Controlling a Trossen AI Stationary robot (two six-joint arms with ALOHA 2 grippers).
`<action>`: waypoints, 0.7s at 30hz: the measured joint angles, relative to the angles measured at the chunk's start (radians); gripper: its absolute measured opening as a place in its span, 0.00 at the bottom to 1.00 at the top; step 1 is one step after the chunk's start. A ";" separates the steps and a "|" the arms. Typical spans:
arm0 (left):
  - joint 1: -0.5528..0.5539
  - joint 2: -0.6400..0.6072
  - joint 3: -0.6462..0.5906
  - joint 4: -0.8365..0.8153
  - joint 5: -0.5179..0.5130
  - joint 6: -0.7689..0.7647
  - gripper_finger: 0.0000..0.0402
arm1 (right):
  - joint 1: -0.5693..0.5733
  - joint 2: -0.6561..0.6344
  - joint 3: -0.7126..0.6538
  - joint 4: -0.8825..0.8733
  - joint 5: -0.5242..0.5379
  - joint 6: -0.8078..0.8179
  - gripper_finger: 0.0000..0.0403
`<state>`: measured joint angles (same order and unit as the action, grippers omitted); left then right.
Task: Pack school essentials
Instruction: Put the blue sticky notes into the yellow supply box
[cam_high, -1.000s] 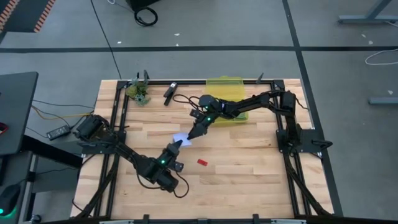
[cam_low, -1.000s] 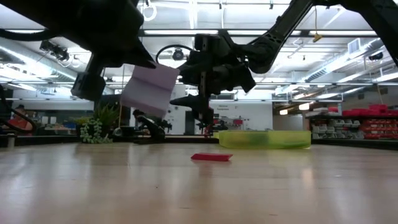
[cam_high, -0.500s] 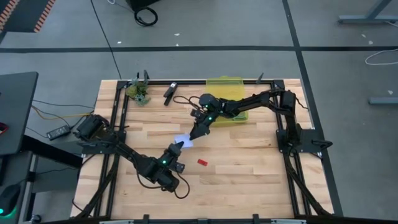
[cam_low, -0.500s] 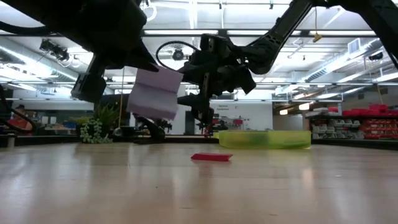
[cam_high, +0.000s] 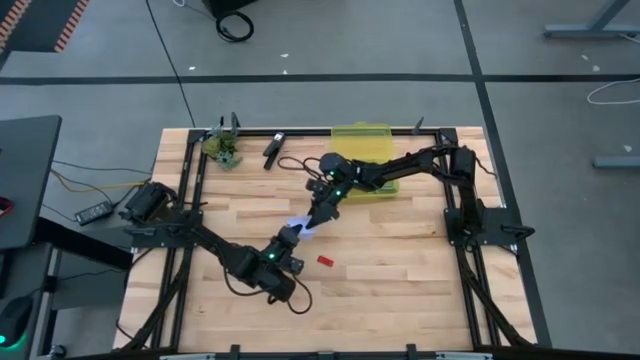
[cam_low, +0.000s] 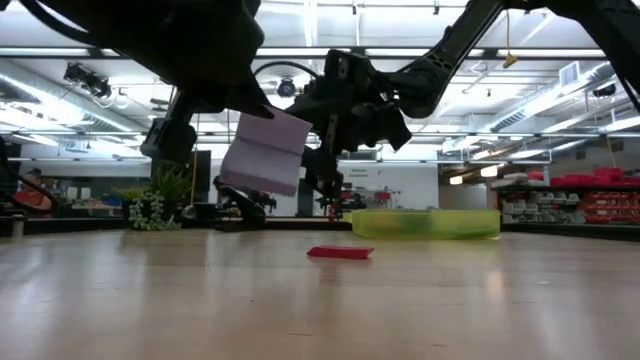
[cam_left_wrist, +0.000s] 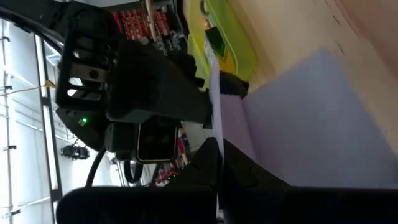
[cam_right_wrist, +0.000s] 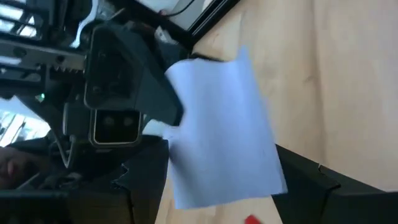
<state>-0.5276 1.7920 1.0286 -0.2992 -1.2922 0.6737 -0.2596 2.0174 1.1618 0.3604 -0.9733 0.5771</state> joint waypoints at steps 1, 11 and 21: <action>0.003 0.000 0.000 0.011 0.001 0.016 0.01 | 0.005 0.000 0.000 -0.001 -0.003 0.003 0.64; 0.009 0.000 0.000 0.064 0.040 0.050 0.01 | 0.016 0.000 0.000 -0.011 -0.027 -0.002 0.53; 0.010 0.000 0.000 0.063 0.041 0.041 0.01 | 0.016 0.000 0.000 -0.011 -0.026 -0.029 0.40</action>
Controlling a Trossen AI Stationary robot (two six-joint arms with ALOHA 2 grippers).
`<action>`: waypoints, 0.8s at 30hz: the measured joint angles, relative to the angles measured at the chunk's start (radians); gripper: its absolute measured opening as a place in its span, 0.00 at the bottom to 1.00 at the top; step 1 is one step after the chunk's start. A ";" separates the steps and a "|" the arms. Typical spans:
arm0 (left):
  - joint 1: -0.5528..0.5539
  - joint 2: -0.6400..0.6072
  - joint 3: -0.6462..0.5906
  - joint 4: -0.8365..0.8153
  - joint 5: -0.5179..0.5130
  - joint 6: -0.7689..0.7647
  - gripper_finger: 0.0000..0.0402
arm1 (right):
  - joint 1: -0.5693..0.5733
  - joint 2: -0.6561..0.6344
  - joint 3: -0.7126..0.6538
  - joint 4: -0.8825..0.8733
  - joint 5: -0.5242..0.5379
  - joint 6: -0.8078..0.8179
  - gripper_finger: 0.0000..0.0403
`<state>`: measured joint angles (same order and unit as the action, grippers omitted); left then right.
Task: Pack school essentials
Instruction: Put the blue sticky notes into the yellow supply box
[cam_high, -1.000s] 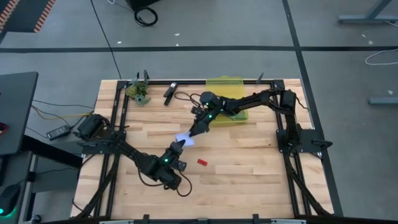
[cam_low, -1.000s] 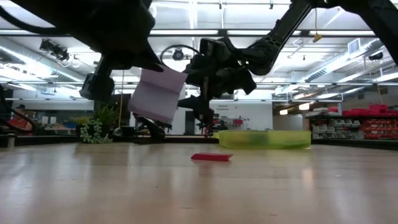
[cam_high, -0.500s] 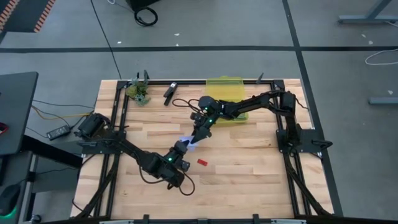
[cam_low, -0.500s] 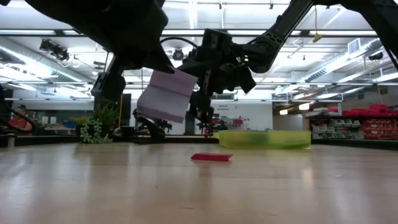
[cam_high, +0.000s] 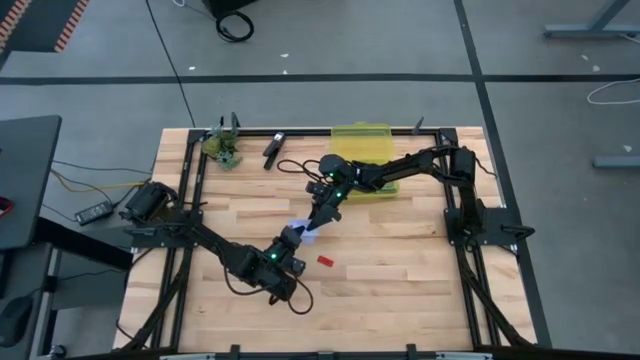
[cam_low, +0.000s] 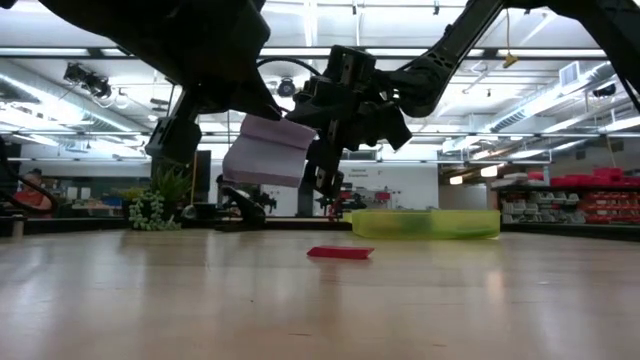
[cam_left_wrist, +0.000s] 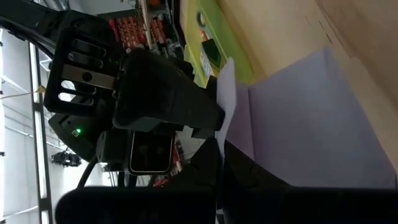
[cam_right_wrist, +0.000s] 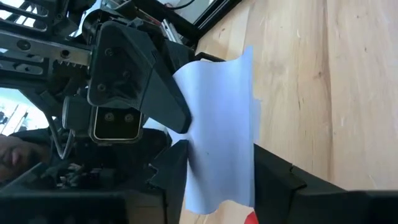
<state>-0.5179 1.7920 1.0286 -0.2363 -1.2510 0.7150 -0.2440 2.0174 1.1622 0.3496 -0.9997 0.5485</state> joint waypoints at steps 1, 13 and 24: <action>0.000 0.000 0.000 0.000 0.001 -0.002 0.01 | 0.000 0.000 0.000 0.000 0.000 -0.002 0.39; 0.017 0.000 0.000 -0.036 0.040 -0.144 0.03 | -0.005 0.000 0.000 -0.001 0.005 -0.017 0.22; 0.022 0.000 0.000 -0.082 0.074 -0.264 0.04 | -0.023 0.000 0.000 -0.004 0.005 -0.024 0.04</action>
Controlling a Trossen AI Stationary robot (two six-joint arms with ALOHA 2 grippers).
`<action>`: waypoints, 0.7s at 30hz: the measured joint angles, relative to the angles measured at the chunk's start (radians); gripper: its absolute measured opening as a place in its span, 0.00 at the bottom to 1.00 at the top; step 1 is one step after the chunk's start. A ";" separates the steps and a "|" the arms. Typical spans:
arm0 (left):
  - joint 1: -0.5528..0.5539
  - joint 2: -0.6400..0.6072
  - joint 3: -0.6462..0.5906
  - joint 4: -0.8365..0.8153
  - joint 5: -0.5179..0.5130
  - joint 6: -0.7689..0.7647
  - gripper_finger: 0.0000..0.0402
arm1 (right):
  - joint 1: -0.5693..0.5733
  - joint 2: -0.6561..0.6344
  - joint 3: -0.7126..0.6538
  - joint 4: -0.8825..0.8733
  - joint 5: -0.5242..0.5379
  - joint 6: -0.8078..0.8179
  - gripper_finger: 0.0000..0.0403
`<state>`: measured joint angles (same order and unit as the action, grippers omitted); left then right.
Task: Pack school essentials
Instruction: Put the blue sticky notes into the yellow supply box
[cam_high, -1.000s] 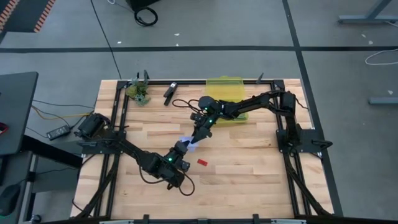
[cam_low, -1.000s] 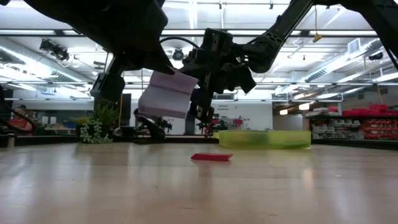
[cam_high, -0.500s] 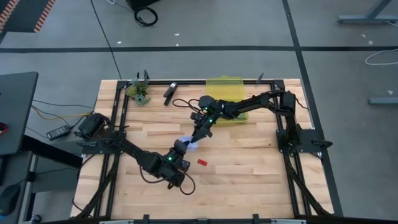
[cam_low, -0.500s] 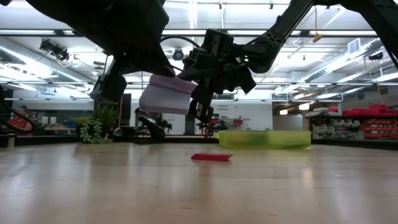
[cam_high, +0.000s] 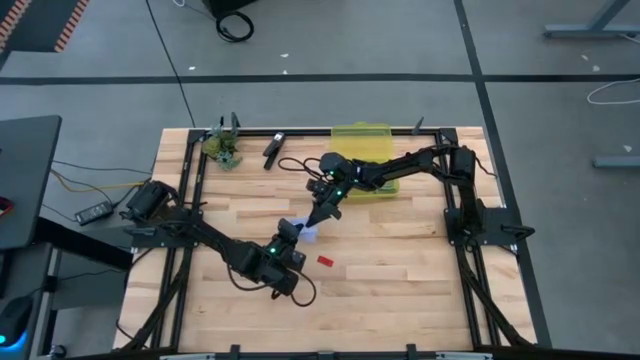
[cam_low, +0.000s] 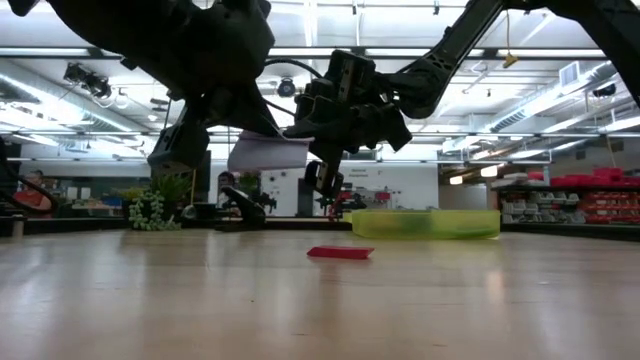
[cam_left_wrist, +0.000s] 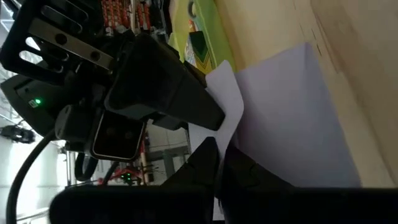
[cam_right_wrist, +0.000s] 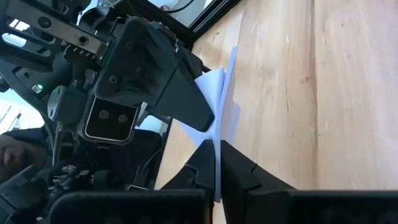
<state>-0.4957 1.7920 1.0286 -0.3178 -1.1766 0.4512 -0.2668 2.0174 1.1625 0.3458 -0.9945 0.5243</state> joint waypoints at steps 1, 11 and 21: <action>0.000 0.000 0.000 -0.005 0.005 -0.012 0.04 | -0.001 0.000 0.000 0.000 0.000 0.000 0.04; -0.003 0.000 0.002 -0.032 0.049 -0.082 0.04 | -0.005 0.001 0.000 -0.003 0.000 0.010 0.05; 0.002 0.000 0.000 -0.042 0.071 -0.184 0.22 | -0.008 0.001 0.000 -0.006 -0.005 0.013 0.05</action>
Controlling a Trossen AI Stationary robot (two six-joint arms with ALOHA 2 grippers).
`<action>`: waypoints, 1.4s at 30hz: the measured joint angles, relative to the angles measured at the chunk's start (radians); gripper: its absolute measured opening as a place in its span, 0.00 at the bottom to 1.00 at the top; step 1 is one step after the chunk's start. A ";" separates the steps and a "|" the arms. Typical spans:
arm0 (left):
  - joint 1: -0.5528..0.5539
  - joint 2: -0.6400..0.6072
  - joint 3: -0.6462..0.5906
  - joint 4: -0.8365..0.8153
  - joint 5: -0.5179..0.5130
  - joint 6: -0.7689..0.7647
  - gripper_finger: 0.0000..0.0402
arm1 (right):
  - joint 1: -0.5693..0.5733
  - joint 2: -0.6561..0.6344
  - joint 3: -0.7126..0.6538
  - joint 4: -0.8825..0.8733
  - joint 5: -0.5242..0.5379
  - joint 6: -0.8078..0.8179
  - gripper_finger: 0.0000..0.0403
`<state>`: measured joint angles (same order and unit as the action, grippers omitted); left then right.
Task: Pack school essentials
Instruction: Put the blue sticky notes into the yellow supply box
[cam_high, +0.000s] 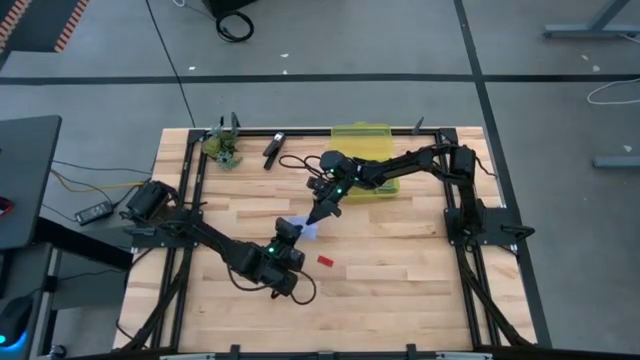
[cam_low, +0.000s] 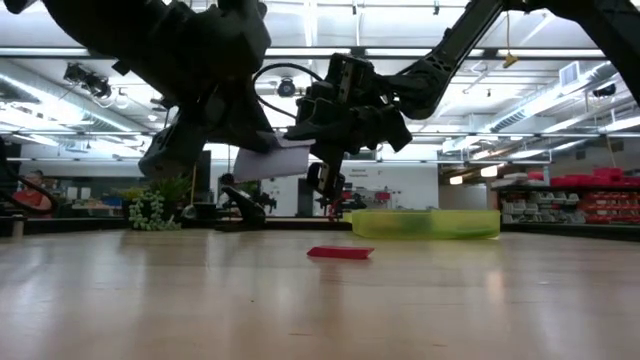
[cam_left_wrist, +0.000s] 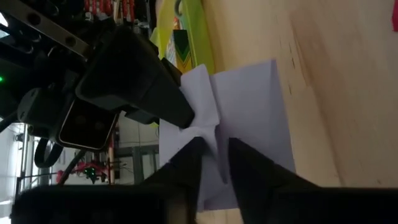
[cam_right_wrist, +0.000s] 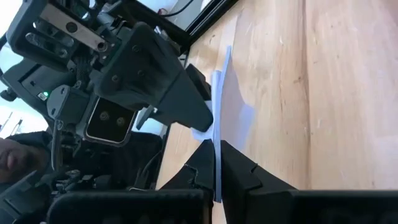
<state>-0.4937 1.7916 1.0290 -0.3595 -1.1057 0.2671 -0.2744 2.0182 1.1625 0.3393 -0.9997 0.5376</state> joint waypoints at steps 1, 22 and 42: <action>0.001 0.000 0.000 0.000 0.000 -0.002 0.25 | 0.000 0.000 0.000 0.000 0.000 0.003 0.05; -0.050 0.000 -0.045 -0.330 -0.021 -0.413 0.39 | -0.148 -0.014 0.000 -0.123 0.041 0.005 0.05; 0.103 -0.008 -0.070 0.045 0.363 0.189 0.21 | -0.249 -0.340 0.000 -0.630 0.352 -0.293 0.05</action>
<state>-0.3908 1.7837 0.9592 -0.3141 -0.7425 0.4556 -0.5239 1.6780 1.1625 -0.2910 -0.6476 0.2448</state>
